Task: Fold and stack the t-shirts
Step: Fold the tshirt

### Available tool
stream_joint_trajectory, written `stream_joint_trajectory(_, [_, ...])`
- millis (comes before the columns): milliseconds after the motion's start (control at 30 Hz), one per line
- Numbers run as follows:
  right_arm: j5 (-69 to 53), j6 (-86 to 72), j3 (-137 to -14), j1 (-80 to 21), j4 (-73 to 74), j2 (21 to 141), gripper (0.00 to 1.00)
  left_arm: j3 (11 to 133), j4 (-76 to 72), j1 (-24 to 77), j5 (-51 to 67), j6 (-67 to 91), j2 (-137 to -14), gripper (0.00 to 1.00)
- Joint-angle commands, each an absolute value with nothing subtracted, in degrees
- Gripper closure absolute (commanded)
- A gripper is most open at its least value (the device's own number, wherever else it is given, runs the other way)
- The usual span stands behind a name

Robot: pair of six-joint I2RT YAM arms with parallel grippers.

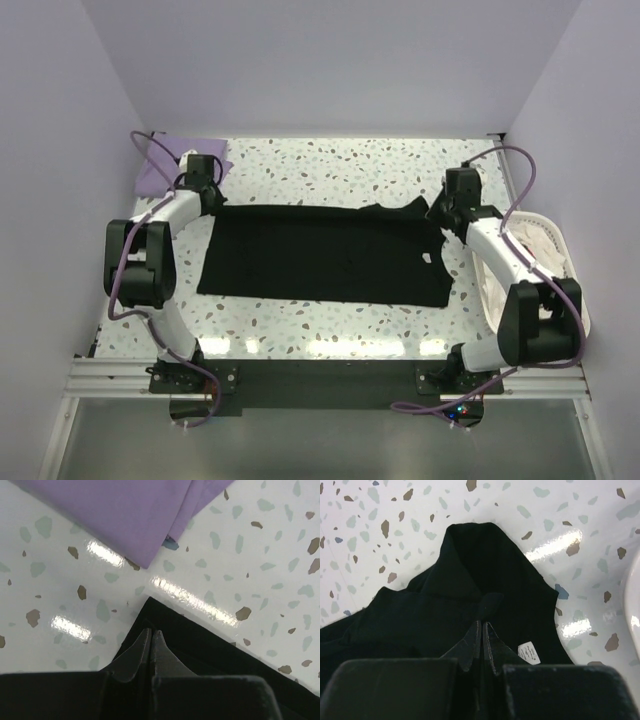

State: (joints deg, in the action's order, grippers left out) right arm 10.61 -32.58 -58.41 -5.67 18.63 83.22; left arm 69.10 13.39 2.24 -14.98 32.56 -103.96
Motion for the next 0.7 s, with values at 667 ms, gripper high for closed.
stream_joint_trajectory(667, [6.5, -34.81, -45.53, -7.65, 18.19, 69.44, 1.0, 56.87, 9.67, 1.23, -15.91, 38.5, -90.97, 1.0])
